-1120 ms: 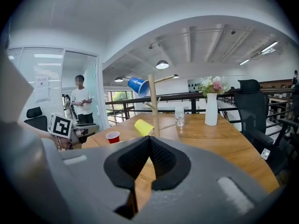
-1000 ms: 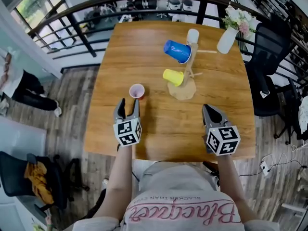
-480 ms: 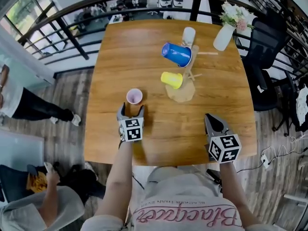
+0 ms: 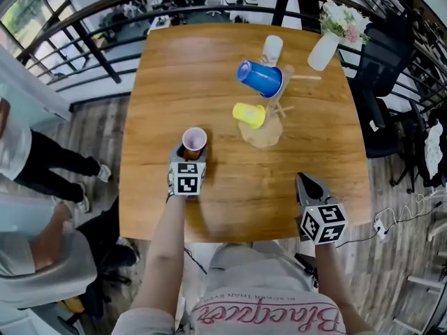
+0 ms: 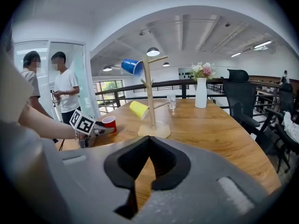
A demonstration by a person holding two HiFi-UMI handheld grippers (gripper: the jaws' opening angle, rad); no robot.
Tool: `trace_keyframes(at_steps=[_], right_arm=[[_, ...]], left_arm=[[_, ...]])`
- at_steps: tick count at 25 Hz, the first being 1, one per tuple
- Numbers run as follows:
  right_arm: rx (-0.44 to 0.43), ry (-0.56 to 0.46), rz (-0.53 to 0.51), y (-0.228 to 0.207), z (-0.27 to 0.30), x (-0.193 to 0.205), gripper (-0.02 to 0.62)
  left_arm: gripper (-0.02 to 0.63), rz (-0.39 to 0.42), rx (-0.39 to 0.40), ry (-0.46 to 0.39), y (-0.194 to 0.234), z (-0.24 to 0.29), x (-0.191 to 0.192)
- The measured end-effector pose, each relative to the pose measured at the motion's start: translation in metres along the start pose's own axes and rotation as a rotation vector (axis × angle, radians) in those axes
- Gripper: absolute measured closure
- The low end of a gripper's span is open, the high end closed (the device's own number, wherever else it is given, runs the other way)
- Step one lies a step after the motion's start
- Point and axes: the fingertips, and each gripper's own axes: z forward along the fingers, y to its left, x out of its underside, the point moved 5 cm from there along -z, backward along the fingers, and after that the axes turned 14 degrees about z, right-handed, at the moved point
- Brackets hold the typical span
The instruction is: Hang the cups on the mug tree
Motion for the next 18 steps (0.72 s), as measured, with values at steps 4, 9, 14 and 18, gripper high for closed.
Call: trace_keyframes(at_steps=[4, 9, 14, 18], right_arm=[[0.009, 0.000, 0.023, 0.009, 0.001, 0.006, 0.594], [0.011, -0.016, 0.035, 0.018, 0.006, 0.011, 0.594], [0.007, -0.058, 0.021, 0.021, 0.008, -0.003, 0.594], [-0.015, -0.082, 0.006, 0.018, 0.009, -0.012, 0.594]], left_arm=[[0.337, 0.026, 0.033, -0.007, -0.001, -0.005, 0.000], [0.341, 0.014, 0.046, -0.067, 0.001, -0.017, -0.012], [0.342, 0.006, 0.035, -0.134, 0.002, -0.029, -0.034], [0.344, 0.011, 0.005, -0.163, -0.001, -0.038, -0.047]])
